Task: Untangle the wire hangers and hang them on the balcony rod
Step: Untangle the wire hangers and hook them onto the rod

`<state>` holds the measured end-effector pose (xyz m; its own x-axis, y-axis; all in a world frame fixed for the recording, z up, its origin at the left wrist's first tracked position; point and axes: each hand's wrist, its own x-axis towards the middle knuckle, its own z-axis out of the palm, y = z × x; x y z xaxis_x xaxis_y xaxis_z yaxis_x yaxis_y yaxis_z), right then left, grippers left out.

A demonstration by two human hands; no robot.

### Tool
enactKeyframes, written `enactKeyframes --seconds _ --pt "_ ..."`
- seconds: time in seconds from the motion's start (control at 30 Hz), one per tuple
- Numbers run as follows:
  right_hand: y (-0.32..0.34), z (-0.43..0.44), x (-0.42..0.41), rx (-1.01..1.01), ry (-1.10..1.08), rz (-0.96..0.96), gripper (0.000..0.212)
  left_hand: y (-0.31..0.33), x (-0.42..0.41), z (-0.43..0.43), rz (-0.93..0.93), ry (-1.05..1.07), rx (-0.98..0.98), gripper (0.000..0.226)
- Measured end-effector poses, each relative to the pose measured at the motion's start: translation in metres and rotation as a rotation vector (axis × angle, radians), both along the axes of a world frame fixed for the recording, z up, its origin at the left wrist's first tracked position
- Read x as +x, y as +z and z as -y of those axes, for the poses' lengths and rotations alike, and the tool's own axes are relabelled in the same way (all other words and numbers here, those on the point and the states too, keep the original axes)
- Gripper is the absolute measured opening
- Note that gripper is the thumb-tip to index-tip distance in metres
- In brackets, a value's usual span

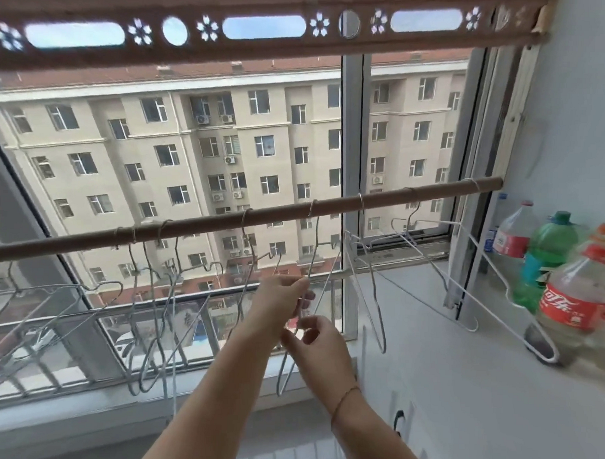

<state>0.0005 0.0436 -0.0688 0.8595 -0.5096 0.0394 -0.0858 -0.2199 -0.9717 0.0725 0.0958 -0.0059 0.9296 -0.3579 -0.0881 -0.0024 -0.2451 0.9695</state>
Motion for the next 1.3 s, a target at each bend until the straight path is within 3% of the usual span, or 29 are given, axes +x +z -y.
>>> enactKeyframes --seconds 0.37,0.6,0.73,0.83,0.93,1.17,1.3 --pt "0.016 0.011 0.004 -0.024 -0.065 0.133 0.019 -0.001 0.019 0.016 -0.028 0.035 -0.232 0.014" --pt "0.007 0.016 0.005 0.079 -0.03 0.071 0.023 -0.026 0.024 0.025 -0.113 0.065 -0.159 0.022" --pt "-0.029 0.012 -0.021 0.074 0.085 -0.023 0.022 -0.064 -0.005 0.009 -0.174 0.05 -0.135 0.017" --pt "-0.062 0.017 -0.04 0.079 0.054 -0.077 0.015 -0.103 -0.03 -0.013 -0.209 0.02 -0.097 0.013" --pt "-0.094 0.024 -0.05 0.008 -0.016 -0.154 0.012 -0.146 -0.042 -0.039 -0.194 0.028 -0.011 0.017" --pt "-0.149 0.04 -0.046 -0.355 0.033 -0.331 0.047 -0.198 -0.042 -0.1 -0.102 -0.153 0.267 0.026" --pt "-0.159 0.051 -0.046 -0.557 0.165 -0.428 0.038 -0.201 -0.034 -0.118 -0.015 -0.263 0.367 0.026"
